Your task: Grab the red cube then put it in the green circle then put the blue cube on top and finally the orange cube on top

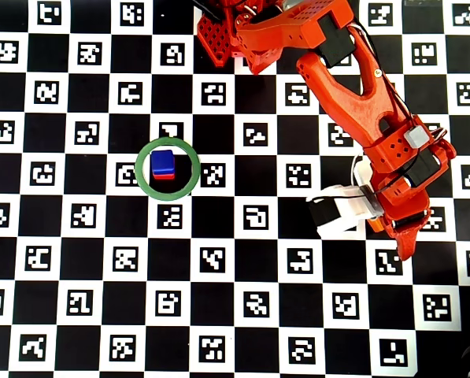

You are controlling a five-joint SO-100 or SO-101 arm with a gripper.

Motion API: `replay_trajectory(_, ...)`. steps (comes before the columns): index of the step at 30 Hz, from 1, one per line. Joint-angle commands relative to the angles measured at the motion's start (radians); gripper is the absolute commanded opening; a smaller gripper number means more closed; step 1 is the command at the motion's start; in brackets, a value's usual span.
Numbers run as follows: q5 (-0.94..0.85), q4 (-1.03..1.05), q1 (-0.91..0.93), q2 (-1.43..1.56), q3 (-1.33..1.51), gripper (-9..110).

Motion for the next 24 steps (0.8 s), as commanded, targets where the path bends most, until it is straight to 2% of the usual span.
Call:
replay_trajectory(1,-0.029,-0.003,0.002,0.028,-0.029,47)
replay_trajectory(24,-0.164,-0.005,0.017,0.026,-0.043,46)
